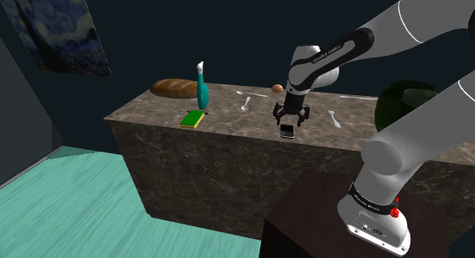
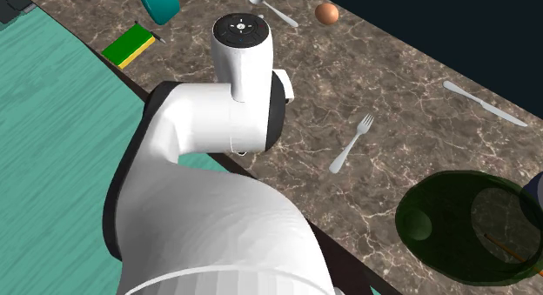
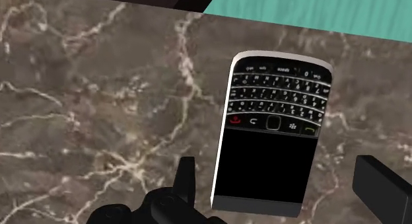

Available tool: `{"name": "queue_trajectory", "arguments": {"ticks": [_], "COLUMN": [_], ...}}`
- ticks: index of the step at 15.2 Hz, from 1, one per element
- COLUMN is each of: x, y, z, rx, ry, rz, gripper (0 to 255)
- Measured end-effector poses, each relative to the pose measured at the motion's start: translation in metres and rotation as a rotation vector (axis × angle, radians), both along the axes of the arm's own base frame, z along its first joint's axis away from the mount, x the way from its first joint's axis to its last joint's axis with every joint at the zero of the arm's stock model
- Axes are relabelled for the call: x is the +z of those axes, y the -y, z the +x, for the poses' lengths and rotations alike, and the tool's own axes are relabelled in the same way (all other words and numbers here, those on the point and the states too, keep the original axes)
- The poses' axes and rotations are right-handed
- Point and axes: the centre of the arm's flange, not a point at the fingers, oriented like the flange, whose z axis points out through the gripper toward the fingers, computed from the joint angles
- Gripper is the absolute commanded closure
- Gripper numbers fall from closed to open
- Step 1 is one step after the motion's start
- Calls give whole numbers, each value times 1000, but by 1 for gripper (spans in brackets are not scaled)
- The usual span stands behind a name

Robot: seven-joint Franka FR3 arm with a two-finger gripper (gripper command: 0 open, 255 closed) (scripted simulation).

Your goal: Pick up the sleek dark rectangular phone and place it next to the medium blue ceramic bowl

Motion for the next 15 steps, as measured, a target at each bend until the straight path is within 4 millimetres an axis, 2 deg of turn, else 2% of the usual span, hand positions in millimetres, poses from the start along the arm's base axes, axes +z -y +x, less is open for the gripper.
{"name": "queue_trajectory", "arguments": {"ticks": [4,10,11,15], "x": [-20,-25,-25,-24], "y": [-2,-2,-2,-1], "z": [2,1,1,1], "rx": [-3,-3,-3,-4], "ry": [0,0,0,2], "rz": [0,0,0,-1], "gripper": [0,0,255,255]}}
